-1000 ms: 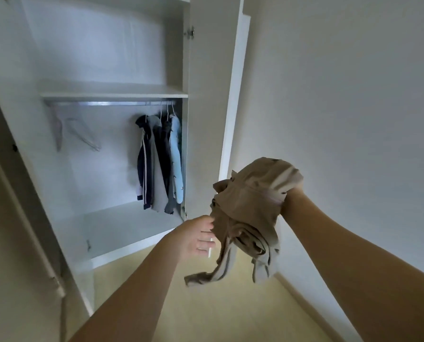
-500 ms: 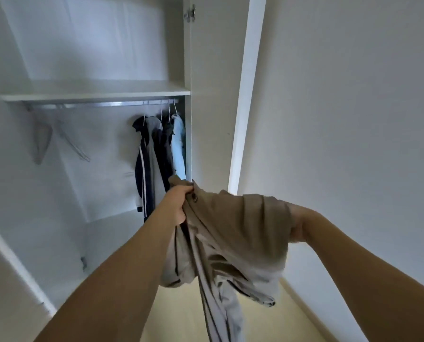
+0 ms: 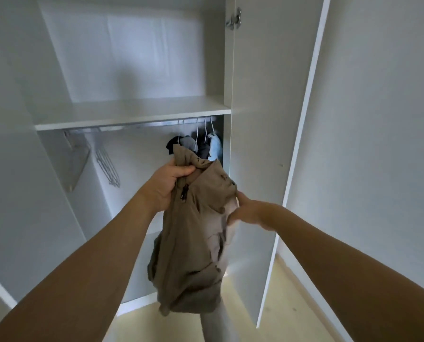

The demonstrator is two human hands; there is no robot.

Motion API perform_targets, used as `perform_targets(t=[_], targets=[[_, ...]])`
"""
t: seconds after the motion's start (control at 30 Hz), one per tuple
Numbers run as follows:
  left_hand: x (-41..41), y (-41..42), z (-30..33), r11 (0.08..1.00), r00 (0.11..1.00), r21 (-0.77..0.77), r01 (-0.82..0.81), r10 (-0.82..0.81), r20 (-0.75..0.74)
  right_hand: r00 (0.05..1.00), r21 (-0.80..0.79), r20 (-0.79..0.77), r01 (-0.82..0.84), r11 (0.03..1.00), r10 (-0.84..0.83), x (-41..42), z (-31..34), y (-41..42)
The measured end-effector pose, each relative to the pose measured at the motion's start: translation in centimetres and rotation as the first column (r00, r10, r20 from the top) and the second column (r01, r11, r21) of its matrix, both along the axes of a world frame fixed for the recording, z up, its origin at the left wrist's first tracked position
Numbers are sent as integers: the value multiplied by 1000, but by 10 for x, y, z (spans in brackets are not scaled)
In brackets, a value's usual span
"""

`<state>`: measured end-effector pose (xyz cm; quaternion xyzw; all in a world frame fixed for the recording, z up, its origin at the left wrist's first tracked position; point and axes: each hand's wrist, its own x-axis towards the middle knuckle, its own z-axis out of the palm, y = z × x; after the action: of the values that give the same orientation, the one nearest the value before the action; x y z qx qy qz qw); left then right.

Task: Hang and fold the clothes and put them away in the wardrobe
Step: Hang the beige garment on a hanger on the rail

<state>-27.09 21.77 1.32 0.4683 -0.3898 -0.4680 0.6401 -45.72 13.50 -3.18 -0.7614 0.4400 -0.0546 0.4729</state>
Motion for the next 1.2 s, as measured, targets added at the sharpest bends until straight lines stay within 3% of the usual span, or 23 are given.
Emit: perform_targets(t=[0.07, 0.2, 0.33, 0.4, 0.5, 0.6, 0.7, 0.83, 1.0, 1.1, 1.2], targets=[[28, -19, 2, 999, 1000, -36, -7, 8, 11, 968, -25, 228, 110, 994, -101, 37, -3, -29], [83, -55, 6, 999, 998, -52, 3, 0, 58, 981, -5, 194, 12, 1000, -10, 109, -18, -76], [134, -84, 5, 999, 960, -33, -2, 11, 280, 956, -19, 293, -16, 1000, 21, 155, -14, -121], [164, -101, -3, 993, 904, -27, -112, 114, 412, 932, -5, 362, 11, 1000, -8, 179, -15, -141], [200, -122, -25, 957, 788, -34, -287, 256, 559, 939, -141, 341, 107, 984, -54, 211, -20, -166], [218, -138, -53, 916, 644, -5, -400, 285, 710, 944, -267, 316, 190, 945, -101, 241, -27, -189], [227, -148, -77, 863, 586, 9, -505, 334, 738, 890, -98, 421, 235, 967, -174, 267, -26, -208], [228, -168, -87, 855, 689, 71, -513, 361, 629, 901, 164, 413, 66, 984, -129, 291, -27, -228], [243, -189, -86, 818, 648, 108, -564, 358, 672, 939, 556, 326, -94, 826, -112, 320, -36, -260], [261, -195, -94, 784, 617, 121, -609, 372, 693, 939, 619, 299, -54, 783, -171, 344, -44, -270], [278, -199, -104, 766, 592, 79, -638, 423, 686, 937, 596, 288, -15, 803, -196, 366, -46, -277]])
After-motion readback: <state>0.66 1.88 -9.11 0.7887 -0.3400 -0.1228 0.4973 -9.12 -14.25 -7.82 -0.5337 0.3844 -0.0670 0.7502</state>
